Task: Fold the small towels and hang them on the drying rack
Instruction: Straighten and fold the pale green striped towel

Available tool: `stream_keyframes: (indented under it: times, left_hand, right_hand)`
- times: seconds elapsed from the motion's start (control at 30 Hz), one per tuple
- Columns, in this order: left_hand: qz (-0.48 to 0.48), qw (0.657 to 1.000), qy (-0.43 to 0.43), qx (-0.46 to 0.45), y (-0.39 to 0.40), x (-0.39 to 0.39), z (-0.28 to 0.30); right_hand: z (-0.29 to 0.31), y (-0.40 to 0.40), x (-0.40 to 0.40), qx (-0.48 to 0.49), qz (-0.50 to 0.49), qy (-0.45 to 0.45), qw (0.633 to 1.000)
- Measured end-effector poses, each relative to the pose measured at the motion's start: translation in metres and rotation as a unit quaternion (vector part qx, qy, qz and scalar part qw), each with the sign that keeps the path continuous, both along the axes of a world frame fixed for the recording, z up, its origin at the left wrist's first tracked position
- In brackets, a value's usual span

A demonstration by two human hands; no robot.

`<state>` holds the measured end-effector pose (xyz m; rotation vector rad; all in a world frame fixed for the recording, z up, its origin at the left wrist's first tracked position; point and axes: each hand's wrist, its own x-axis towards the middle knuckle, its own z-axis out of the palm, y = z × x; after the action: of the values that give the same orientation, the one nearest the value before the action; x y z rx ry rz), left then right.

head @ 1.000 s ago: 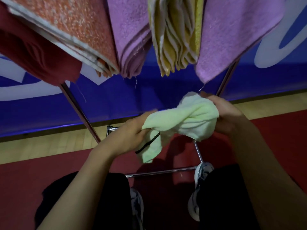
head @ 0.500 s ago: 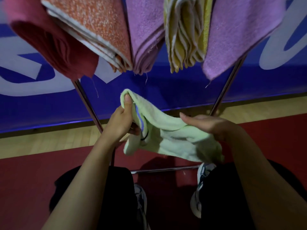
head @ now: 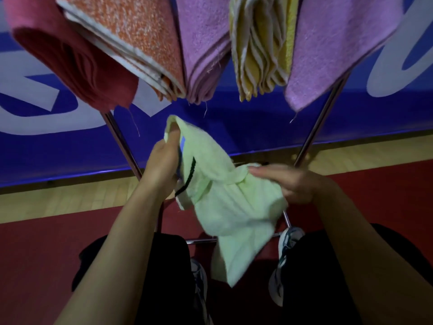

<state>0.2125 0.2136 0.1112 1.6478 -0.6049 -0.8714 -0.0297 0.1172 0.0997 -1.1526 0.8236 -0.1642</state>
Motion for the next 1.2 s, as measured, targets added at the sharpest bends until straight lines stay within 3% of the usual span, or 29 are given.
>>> stream_keyframes:
  times: [0.07,0.13,0.2,0.3,0.4,0.47,0.5,0.67,0.77,0.83,0.97,1.07,1.2]
  left_hand:
    - [0.006,0.999,0.027,-0.034,0.0,-0.007,0.009]
    - [-0.008,0.999,0.019,-0.039,0.0,-0.009,0.01]
    - [-0.046,0.999,-0.003,-0.019,0.002,-0.011,0.008]
    - [-0.155,0.976,-0.143,0.049,0.006,-0.018,0.0]
    - [-0.327,0.883,-0.274,0.193,0.012,-0.016,-0.007]
    - [-0.422,0.803,-0.309,0.286,0.02,-0.009,-0.008]
    - [-0.439,0.791,-0.296,0.307,0.022,-0.005,-0.008]
    - [-0.455,0.813,-0.169,0.321,0.025,-0.009,-0.012]
    - [-0.489,0.82,-0.08,0.286,0.028,-0.013,-0.007]
    - [-0.471,0.838,-0.093,0.261,0.028,-0.014,-0.006]
    - [-0.426,0.885,-0.155,0.104,0.024,-0.019,-0.003]
    - [-0.41,0.907,-0.1,-0.018,0.024,-0.017,0.002]
    - [-0.401,0.913,0.016,-0.071,0.027,-0.013,0.008]
  right_hand:
    - [0.001,0.018,0.003,-0.049,0.123,0.105,0.986]
    - [0.005,0.035,0.008,-0.069,0.234,0.153,0.958]
    - [0.009,0.048,0.015,-0.035,0.282,0.105,0.953]
    - [0.009,0.054,0.019,0.044,0.212,-0.003,0.976]
    - [0.006,0.043,0.014,0.075,0.094,-0.117,0.986]
    - [0.001,0.03,0.011,0.078,0.041,-0.17,0.982]
    - [-0.002,0.023,0.01,0.086,0.0,-0.179,0.98]
    - [-0.002,0.002,0.009,0.067,-0.154,-0.212,0.963]
    - [0.003,0.003,0.008,0.118,-0.155,-0.231,0.953]
    - [0.005,0.006,0.007,0.101,-0.146,-0.233,0.956]
    - [0.006,0.007,0.006,0.105,-0.121,-0.248,0.955]
    - [0.008,0.007,0.005,0.1,-0.099,-0.262,0.955]
    - [0.01,0.0,0.001,0.079,-0.138,-0.245,0.956]
